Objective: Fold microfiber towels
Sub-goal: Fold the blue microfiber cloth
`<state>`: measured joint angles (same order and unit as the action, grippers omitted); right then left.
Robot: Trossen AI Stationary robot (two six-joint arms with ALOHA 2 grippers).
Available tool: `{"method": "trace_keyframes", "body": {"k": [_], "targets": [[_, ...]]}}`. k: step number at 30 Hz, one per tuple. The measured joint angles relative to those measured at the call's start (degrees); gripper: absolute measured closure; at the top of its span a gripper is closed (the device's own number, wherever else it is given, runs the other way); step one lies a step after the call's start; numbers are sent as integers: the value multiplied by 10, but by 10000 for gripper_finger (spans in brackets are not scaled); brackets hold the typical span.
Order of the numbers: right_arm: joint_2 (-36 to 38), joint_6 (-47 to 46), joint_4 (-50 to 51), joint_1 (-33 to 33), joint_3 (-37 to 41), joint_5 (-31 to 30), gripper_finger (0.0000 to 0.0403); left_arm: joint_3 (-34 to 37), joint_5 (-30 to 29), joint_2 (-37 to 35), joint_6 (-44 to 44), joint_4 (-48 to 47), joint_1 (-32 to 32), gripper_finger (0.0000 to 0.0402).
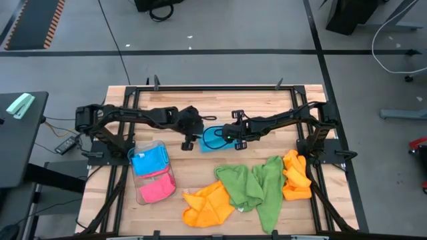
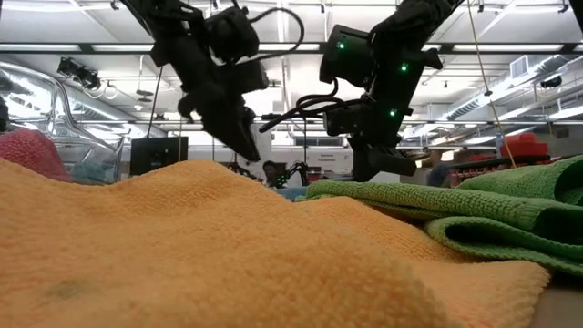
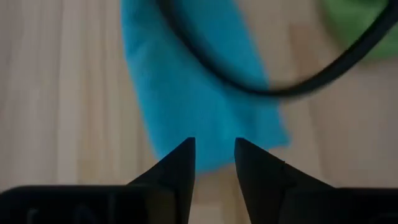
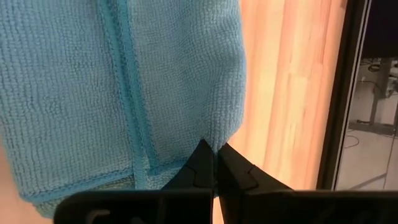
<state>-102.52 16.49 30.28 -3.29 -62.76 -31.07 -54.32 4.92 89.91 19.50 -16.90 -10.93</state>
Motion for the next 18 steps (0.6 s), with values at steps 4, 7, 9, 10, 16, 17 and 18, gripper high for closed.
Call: {"method": "trace_keyframes", "body": {"k": [4, 7, 9, 10, 16, 17, 18], "targets": [[0, -8, 0, 0, 0, 0, 396, 4, 20, 3, -51, 43, 24, 296], [0, -18, -1, -4, 0, 0, 396, 36, 19, 9, -77, 81, 41, 308], [0, -21, -3, -6, 0, 0, 396, 69, 7, 9, -106, 155, 49, 319], [0, -20, -3, -8, 0, 0, 396, 86, -9, 9, -117, 191, 51, 325], [0, -19, -7, -12, 0, 0, 396, 121, -27, 9, -153, 268, 34, 358], [0, -20, -7, -12, 0, 0, 395, 122, -21, 11, -154, 265, 32, 362], [0, -20, -7, -13, 0, 0, 395, 122, -19, 12, -151, 256, 33, 365]]}}
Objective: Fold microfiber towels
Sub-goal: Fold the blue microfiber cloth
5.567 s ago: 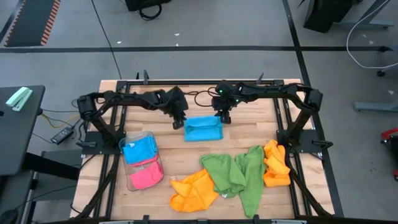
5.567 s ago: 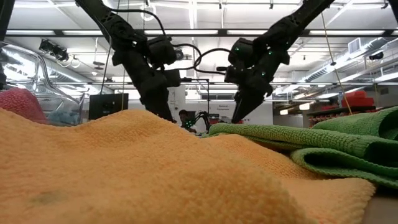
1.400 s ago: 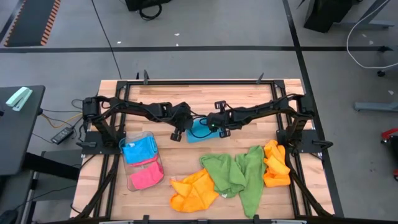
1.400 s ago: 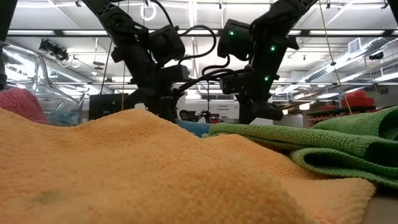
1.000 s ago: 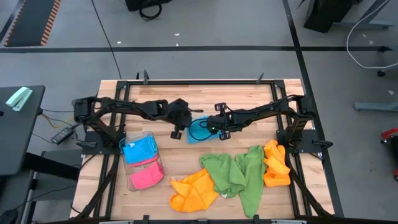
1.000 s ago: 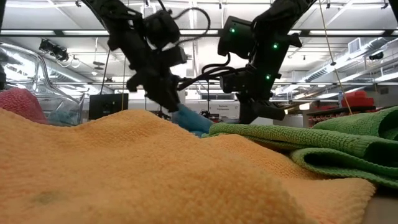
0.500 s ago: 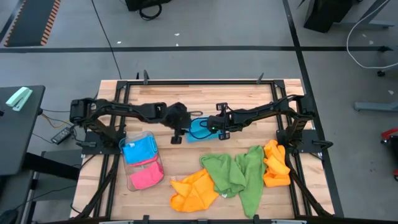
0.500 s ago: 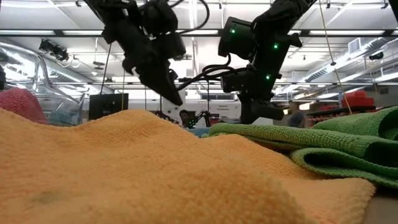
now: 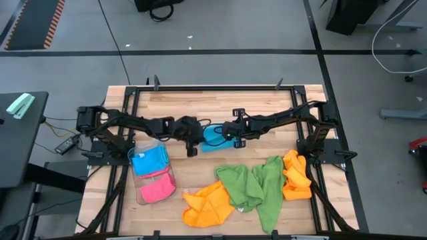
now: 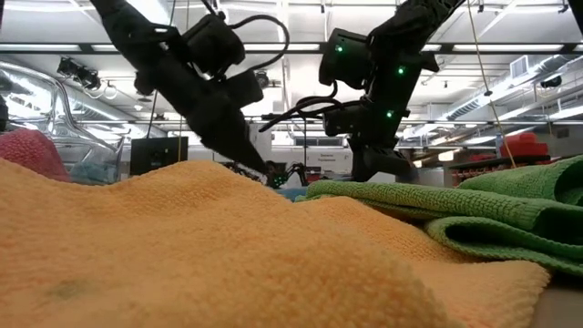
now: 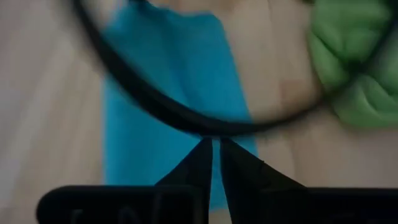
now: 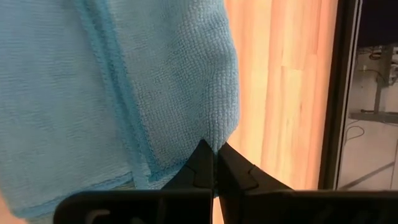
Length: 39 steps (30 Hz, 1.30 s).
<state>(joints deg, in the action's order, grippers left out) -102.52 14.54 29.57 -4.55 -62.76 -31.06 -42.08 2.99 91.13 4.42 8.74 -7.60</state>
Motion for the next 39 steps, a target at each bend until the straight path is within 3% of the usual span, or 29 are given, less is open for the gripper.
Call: {"method": "trace_keyframes", "body": {"k": [6, 12, 16, 20, 32, 39], "targets": [[0, 4, -1, -3, 0, 16, 395, 0, -49, 0, 149, -51, 3, 358], [0, 3, -1, -13, 0, 33, 395, 0, -130, 0, 310, -54, 23, 286], [0, 3, -1, -17, 0, 45, 395, 0, -134, 0, 381, -66, 30, 244], [0, 2, -1, -19, 0, 54, 394, 0, -134, 0, 399, -66, 28, 232], [0, 2, -6, -18, 0, 56, 394, 1, -168, 43, 428, -50, 22, 296], [0, 4, -5, -18, 0, 56, 394, 0, -225, 42, 400, -28, 21, 375]]}}
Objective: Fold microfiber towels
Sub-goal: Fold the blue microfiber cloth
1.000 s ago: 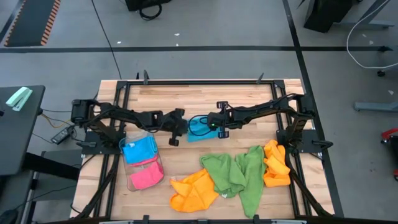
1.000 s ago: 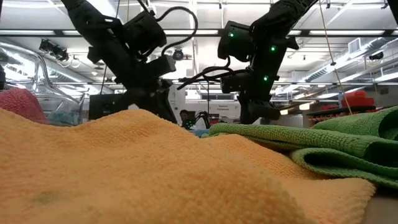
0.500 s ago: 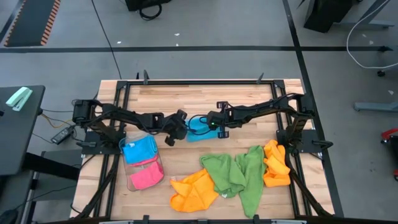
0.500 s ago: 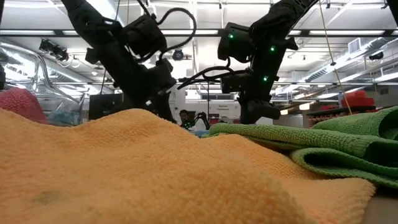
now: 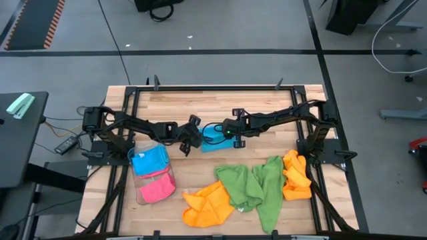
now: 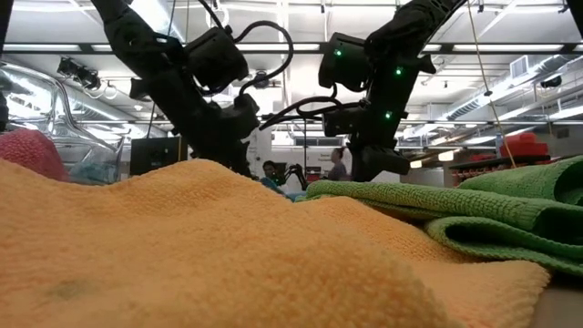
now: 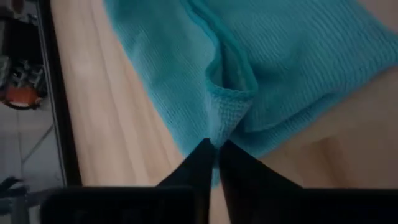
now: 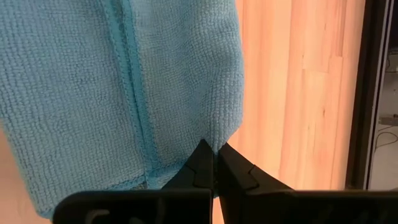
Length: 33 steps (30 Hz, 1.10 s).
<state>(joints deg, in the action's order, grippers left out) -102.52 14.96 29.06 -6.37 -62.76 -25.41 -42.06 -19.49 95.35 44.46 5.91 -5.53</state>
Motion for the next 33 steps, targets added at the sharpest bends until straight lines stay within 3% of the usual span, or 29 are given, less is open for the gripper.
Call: {"method": "trace_keyframes", "body": {"k": [3, 7, 12, 20, 33], "targets": [[0, 13, 0, -1, 0, 0, 394, 0, -8, 0, -16, -1, -5, 392], [0, 26, -4, -15, 0, 13, 390, 0, -47, 0, -46, -2, -22, 372], [0, 33, -14, -43, 0, 72, 368, 0, -18, 2, -67, -7, -37, 370], [0, 77, -17, -61, 0, 111, 325, 0, -2, 44, -58, -5, -37, 391], [0, 110, -4, -101, 0, 140, 255, 0, 7, 47, -84, 16, -24, 314]]}}
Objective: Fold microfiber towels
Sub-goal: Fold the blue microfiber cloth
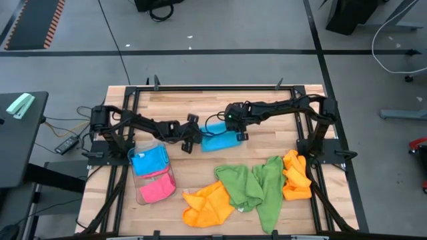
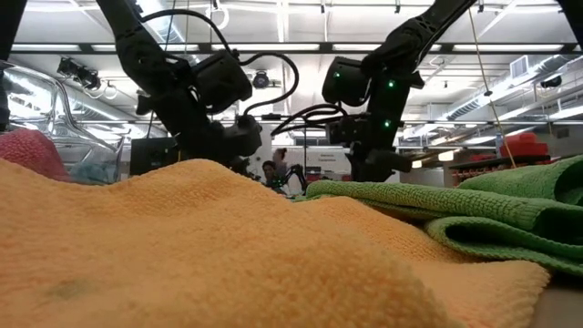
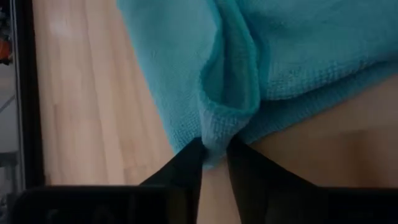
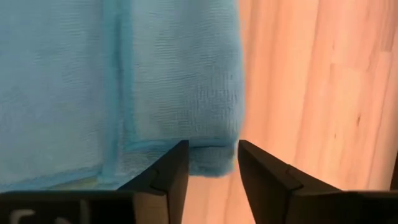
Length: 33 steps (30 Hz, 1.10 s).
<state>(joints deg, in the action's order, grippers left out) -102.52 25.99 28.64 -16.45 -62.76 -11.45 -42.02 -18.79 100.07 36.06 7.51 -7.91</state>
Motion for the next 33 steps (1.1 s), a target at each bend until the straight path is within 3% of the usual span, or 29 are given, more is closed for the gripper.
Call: {"method": "trace_keyframes", "body": {"k": [7, 14, 18, 25, 30, 33], "targets": [[0, 0, 1, -28, 0, 0, 237, 0, 14, -13, -15, -15, 11, 285], [30, -4, 44, -37, -11, 1, 237, 0, 22, -69, -21, -65, 12, 278], [58, -9, 26, -37, -11, 57, 237, 0, 84, -94, -21, -59, 11, 284], [64, -97, -193, -34, 40, 243, 244, 0, 111, -81, -144, 40, 7, 299], [62, -153, -401, -23, 129, 253, 245, 0, 132, -54, -189, 32, 8, 308], [62, -155, -450, -15, 164, 254, 245, 0, 159, -37, -202, 33, 14, 313]]}}
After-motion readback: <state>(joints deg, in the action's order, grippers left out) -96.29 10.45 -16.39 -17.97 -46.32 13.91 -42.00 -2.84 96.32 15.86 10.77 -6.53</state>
